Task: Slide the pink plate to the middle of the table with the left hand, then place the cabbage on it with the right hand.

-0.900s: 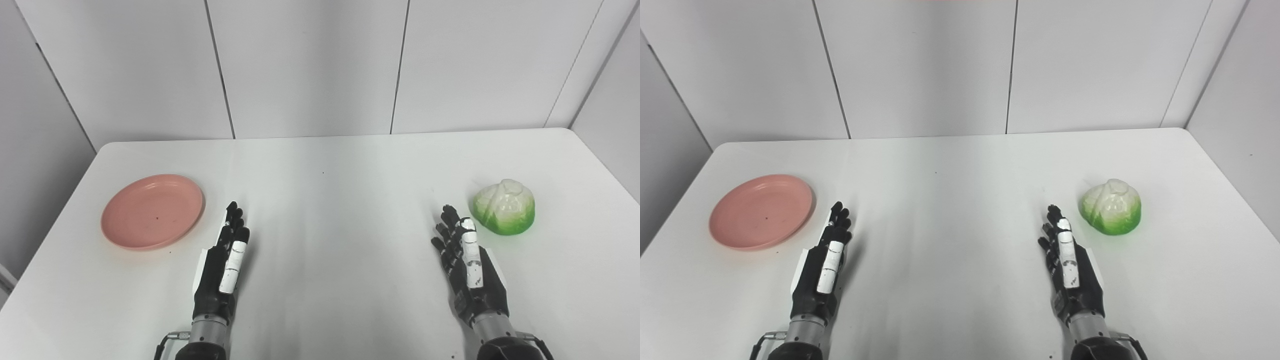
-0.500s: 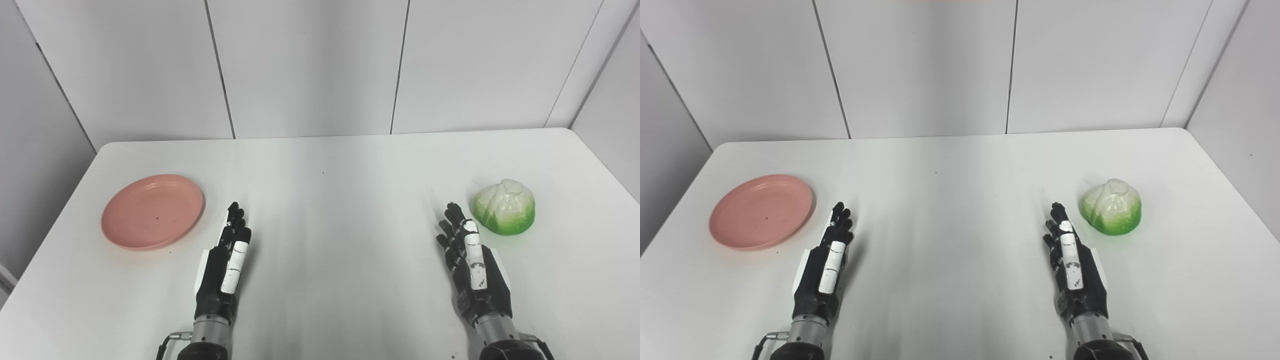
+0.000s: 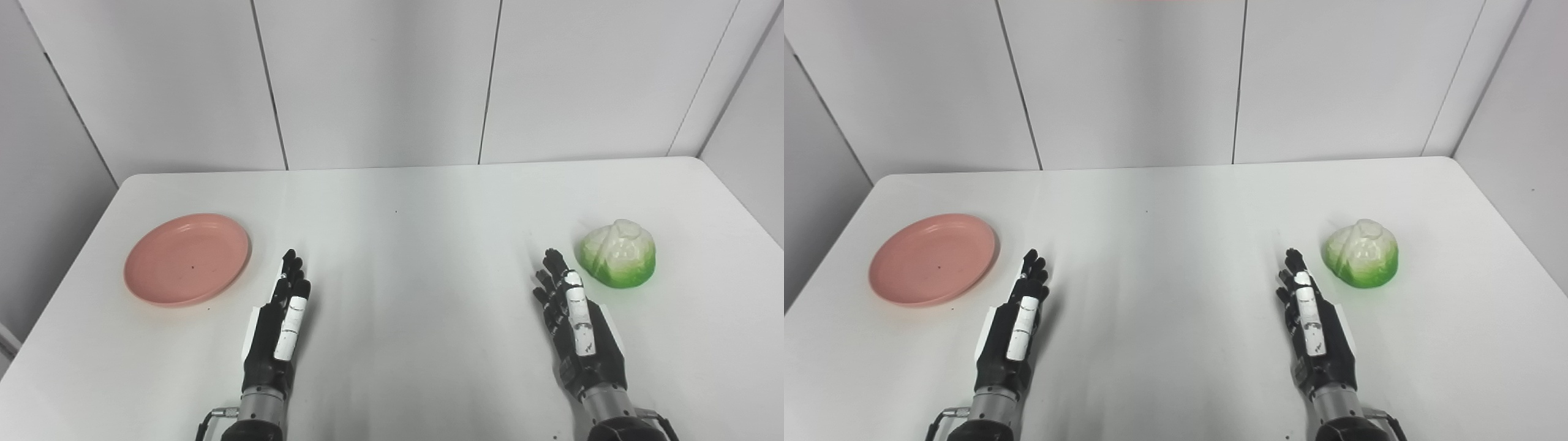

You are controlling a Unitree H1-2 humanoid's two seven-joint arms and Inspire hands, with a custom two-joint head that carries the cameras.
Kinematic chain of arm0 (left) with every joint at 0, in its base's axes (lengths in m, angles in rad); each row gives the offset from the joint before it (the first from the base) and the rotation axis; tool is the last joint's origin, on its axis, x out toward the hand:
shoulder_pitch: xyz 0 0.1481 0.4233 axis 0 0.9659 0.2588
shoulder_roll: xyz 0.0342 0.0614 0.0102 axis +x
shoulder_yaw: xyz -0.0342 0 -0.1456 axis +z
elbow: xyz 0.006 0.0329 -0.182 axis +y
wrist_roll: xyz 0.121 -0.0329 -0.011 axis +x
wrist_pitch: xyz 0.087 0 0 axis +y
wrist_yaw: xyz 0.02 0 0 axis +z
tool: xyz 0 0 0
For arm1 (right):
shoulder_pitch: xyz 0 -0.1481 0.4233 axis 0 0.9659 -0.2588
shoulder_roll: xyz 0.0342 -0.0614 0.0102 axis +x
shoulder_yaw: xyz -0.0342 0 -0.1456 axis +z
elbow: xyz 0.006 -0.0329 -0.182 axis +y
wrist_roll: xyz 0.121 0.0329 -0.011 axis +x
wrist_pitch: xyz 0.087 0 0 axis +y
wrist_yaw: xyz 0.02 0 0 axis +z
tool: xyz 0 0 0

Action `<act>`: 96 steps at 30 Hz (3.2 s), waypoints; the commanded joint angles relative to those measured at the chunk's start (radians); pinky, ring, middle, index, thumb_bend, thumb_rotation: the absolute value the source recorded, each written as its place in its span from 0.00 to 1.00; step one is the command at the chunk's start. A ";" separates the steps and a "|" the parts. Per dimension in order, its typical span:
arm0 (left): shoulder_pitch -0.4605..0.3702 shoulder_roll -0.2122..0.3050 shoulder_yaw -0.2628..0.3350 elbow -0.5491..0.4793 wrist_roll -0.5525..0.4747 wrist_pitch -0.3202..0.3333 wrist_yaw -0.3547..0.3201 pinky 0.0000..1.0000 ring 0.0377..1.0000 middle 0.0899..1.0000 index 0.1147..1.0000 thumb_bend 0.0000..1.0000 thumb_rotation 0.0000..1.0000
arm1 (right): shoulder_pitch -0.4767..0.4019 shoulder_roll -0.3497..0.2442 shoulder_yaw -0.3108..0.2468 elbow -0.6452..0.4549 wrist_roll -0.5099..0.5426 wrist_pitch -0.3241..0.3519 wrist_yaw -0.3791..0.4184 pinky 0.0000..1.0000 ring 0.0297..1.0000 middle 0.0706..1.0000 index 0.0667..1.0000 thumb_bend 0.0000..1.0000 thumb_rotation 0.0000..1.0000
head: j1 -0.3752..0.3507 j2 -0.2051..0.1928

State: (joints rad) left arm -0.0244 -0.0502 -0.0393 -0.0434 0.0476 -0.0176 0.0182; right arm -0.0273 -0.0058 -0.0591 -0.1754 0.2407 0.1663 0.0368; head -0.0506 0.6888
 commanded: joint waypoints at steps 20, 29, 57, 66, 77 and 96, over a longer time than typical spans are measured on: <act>-0.020 -0.019 -0.019 0.007 0.025 -0.048 0.014 1.00 1.00 1.00 1.00 0.82 0.93 | -0.005 -0.022 -0.012 0.008 0.012 -0.068 0.050 1.00 1.00 1.00 0.95 0.87 0.91 | 0.075 -0.037; -0.015 -0.055 -0.048 0.061 0.058 -0.097 0.034 1.00 1.00 1.00 1.00 0.76 0.92 | 0.003 -0.070 -0.052 0.097 0.054 -0.124 0.104 0.98 0.98 0.97 0.92 0.88 0.89 | 0.194 -0.110; -0.076 -0.055 0.021 0.151 0.038 -0.326 0.096 0.96 0.97 0.97 0.95 0.80 0.91 | 0.001 -0.123 -0.039 0.306 0.051 -0.291 0.184 0.94 0.93 0.95 0.89 0.92 0.88 | 0.252 -0.253; -0.168 0.004 0.060 0.042 -0.045 -0.222 0.056 0.90 0.85 0.80 0.80 0.90 0.90 | -0.001 -0.121 -0.027 0.320 0.050 -0.297 0.187 0.94 0.93 0.95 0.89 0.92 0.88 | 0.254 -0.254; -0.370 0.183 0.161 0.071 -0.056 -0.183 0.041 0.81 0.80 0.79 0.76 1.00 0.94 | 0.000 -0.116 -0.011 0.309 0.038 -0.289 0.190 0.93 0.93 0.94 0.89 0.90 0.89 | 0.239 -0.251; -0.534 0.429 0.306 0.387 -0.155 -0.236 -0.006 0.82 0.84 0.82 0.76 0.96 0.96 | 0.003 -0.119 -0.013 0.289 0.037 -0.269 0.187 0.93 0.91 0.93 0.90 0.90 0.89 | 0.238 -0.240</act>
State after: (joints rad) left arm -0.5039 0.3505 0.2573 0.3456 -0.0965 -0.2135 0.0177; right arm -0.0598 -0.1201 -0.0683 0.0240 0.2757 -0.0974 0.2142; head 0.1871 0.4479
